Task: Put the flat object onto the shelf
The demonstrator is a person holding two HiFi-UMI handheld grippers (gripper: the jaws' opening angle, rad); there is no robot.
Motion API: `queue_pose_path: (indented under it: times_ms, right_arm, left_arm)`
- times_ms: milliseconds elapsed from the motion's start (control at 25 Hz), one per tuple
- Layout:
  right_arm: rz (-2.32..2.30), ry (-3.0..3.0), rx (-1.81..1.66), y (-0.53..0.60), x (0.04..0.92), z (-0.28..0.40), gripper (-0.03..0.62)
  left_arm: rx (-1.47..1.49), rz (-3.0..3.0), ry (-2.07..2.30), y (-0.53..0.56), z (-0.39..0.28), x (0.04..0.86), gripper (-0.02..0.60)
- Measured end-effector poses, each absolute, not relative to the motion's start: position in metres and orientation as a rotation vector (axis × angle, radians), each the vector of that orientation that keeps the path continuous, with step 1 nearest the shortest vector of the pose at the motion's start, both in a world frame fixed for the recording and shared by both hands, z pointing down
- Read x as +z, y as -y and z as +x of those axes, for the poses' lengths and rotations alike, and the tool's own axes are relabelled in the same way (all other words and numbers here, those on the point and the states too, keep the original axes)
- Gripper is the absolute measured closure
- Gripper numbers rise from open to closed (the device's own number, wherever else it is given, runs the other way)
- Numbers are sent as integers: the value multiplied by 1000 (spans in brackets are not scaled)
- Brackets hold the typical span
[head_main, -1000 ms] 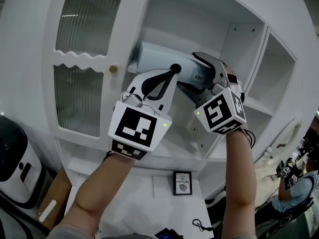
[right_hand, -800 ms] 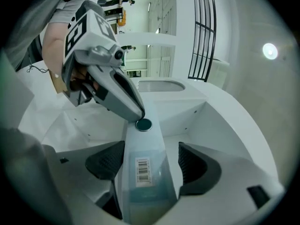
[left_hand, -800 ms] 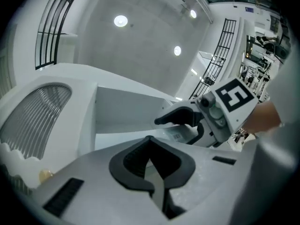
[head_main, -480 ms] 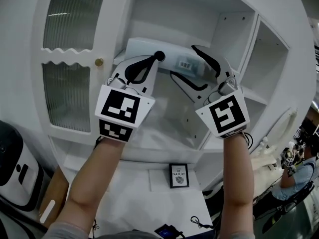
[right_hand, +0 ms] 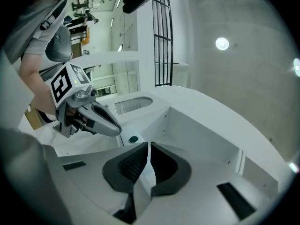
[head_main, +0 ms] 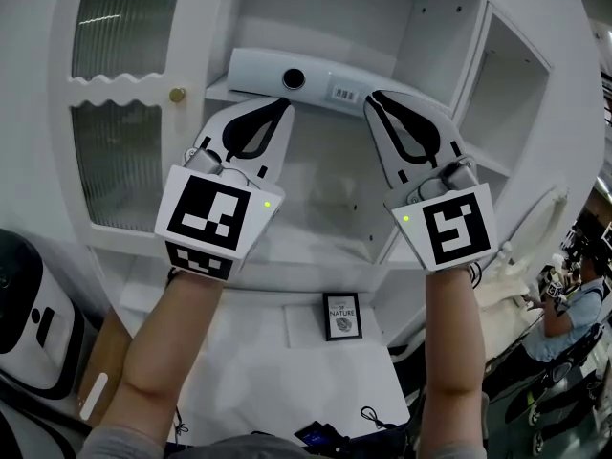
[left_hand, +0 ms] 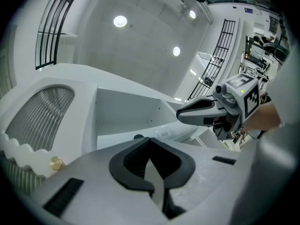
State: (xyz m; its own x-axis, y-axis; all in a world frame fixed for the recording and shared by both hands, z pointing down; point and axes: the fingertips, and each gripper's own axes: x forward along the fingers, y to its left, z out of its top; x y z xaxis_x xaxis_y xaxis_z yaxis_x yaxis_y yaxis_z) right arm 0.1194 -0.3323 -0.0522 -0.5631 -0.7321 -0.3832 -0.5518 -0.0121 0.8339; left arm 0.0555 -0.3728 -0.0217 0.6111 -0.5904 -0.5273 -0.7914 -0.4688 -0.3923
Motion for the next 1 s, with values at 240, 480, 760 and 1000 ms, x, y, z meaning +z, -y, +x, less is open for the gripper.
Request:
queue_pose_path:
  times_ms: [240, 480, 760, 1000]
  right_arm:
    - [1386, 2174, -1578, 312, -32, 125, 556]
    - [1376, 2229, -1522, 296, 4, 127, 556]
    - [1382, 2292, -1443, 277, 48, 134, 556]
    - [1400, 2389, -1337, 243, 99, 114, 556]
  left_arm:
    - [423, -2235, -1088, 360, 48, -3, 575]
    - [393, -2288, -1106, 348, 44, 34, 575]
    - [414, -2413, -1118, 339, 40, 77, 575]
    - [388, -2441, -1136, 305, 13, 135, 575]
